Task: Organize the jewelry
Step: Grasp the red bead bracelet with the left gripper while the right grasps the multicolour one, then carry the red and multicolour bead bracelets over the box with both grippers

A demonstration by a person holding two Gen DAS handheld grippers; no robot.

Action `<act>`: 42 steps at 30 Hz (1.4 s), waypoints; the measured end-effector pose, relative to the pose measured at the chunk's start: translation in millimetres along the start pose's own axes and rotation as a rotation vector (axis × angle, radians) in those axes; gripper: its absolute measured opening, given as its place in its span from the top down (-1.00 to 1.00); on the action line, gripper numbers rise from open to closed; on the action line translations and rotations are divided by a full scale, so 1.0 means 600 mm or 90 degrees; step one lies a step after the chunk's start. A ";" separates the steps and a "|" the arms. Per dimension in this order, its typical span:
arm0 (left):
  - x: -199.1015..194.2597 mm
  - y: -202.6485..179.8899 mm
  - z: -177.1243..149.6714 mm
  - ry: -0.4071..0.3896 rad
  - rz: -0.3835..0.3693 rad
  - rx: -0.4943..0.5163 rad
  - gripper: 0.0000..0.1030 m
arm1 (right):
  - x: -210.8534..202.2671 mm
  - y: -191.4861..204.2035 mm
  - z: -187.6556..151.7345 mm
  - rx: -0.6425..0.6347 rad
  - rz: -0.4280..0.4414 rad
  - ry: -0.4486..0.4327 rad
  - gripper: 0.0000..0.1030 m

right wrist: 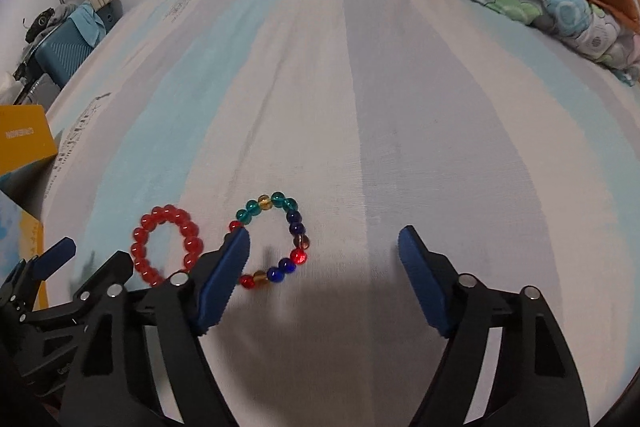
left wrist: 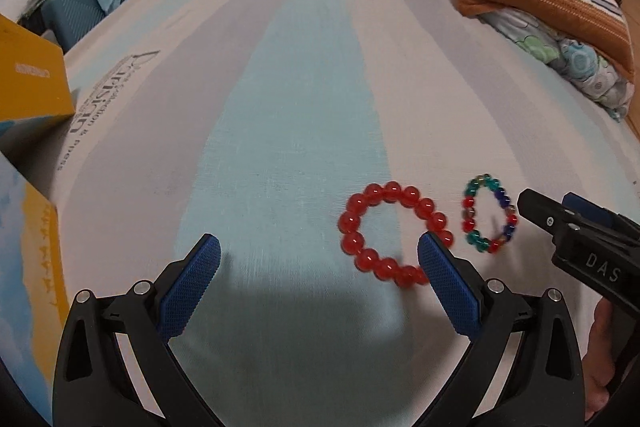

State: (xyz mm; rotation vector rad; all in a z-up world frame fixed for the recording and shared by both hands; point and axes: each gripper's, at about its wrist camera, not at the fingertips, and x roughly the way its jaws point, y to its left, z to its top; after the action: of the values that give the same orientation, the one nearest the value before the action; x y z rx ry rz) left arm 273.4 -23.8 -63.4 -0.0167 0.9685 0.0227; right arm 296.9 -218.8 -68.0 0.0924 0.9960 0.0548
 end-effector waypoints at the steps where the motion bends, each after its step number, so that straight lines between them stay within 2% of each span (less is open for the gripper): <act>1: 0.005 0.001 0.001 -0.001 0.004 -0.001 -0.89 | 0.011 0.003 0.001 -0.004 -0.003 0.009 -0.26; 3: 0.022 0.003 0.004 0.005 0.013 -0.006 -0.89 | 0.027 0.007 0.002 -0.006 0.000 0.024 -0.03; 7: 0.053 0.006 0.004 0.026 0.014 -0.005 -0.89 | 0.049 0.007 0.001 -0.006 -0.018 0.037 0.22; 9: 0.057 0.009 0.002 0.022 0.010 -0.006 -0.83 | 0.051 0.007 0.000 -0.005 -0.029 0.035 0.57; 10: 0.059 0.013 0.001 0.022 0.009 -0.014 -0.76 | 0.051 0.008 -0.001 -0.006 -0.031 0.037 0.65; 11: 0.058 0.016 0.001 0.021 0.015 -0.022 -0.55 | 0.050 0.007 -0.002 -0.005 -0.031 0.038 0.78; 13: 0.055 0.018 0.001 0.021 0.011 -0.021 -0.20 | 0.049 0.011 -0.006 -0.009 -0.036 0.037 0.80; 15: 0.051 0.015 0.002 0.024 0.013 -0.012 0.45 | 0.048 0.013 -0.008 -0.011 -0.041 0.034 0.82; 16: 0.049 0.014 0.003 0.026 0.013 -0.010 0.64 | 0.047 0.013 -0.007 -0.011 -0.041 0.033 0.82; 17: 0.047 0.013 0.003 0.028 0.013 -0.008 0.72 | 0.047 0.012 -0.007 -0.010 -0.039 0.032 0.82; 23: 0.028 0.020 0.003 0.031 -0.018 -0.019 0.75 | 0.033 0.002 -0.010 0.002 -0.025 0.029 0.82; 30: -0.008 0.018 0.004 0.025 -0.038 -0.024 0.75 | -0.005 -0.002 -0.006 0.011 -0.018 0.001 0.82; 34: -0.036 0.016 0.003 0.022 -0.057 -0.026 0.75 | -0.035 0.001 -0.005 0.014 -0.014 -0.019 0.82; 38: -0.070 0.023 0.002 0.016 -0.103 -0.040 0.75 | -0.069 0.001 -0.005 0.014 0.010 -0.040 0.82; 42: -0.101 0.020 -0.003 0.009 -0.112 -0.037 0.75 | -0.081 0.002 -0.008 0.010 0.004 -0.046 0.82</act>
State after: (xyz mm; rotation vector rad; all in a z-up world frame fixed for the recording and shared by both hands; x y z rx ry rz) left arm 237.5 -12.8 -14.6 -0.1558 0.9776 -0.1114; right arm 266.6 -221.9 -29.6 0.1107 0.9242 0.0493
